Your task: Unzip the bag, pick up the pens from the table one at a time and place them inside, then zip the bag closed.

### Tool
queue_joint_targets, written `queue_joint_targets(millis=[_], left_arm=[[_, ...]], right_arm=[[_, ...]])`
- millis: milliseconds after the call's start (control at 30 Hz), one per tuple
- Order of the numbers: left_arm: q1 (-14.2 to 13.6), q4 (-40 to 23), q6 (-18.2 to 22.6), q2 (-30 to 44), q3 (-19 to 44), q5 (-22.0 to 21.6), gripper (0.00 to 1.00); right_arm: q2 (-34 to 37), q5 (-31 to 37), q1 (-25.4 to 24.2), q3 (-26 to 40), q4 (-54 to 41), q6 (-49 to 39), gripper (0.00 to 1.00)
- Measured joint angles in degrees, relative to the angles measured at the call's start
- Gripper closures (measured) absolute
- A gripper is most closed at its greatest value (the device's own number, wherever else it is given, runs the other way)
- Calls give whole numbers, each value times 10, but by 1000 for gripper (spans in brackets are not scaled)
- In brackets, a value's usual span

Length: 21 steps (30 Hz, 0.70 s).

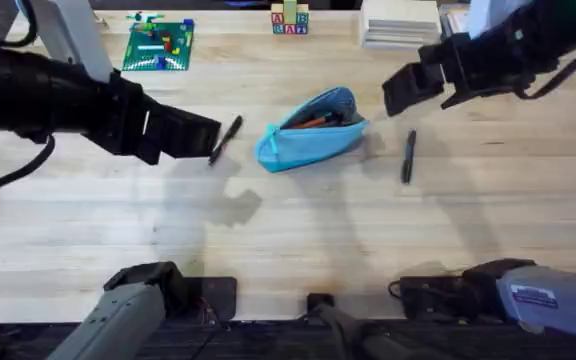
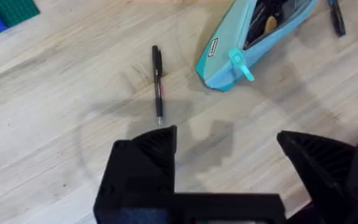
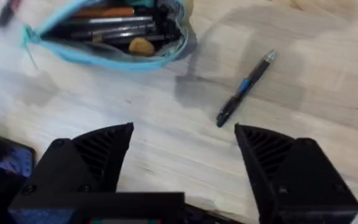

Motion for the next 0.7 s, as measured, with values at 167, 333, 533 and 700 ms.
queue_joint_targets(millis=[167,333,533,700], left_arm=[[0,0,0,0,0,0,6],[0,2,0,0,0,0,6],[0,2,0,0,0,0,6],[0,2,0,0,0,0,6]], right_arm=[[0,-17,0,0,-30,65,5],[1,-9,0,0,-30,91,6],[19,81,0,0,-74,188,6],[53,155,0,-5,-56,280,7]])
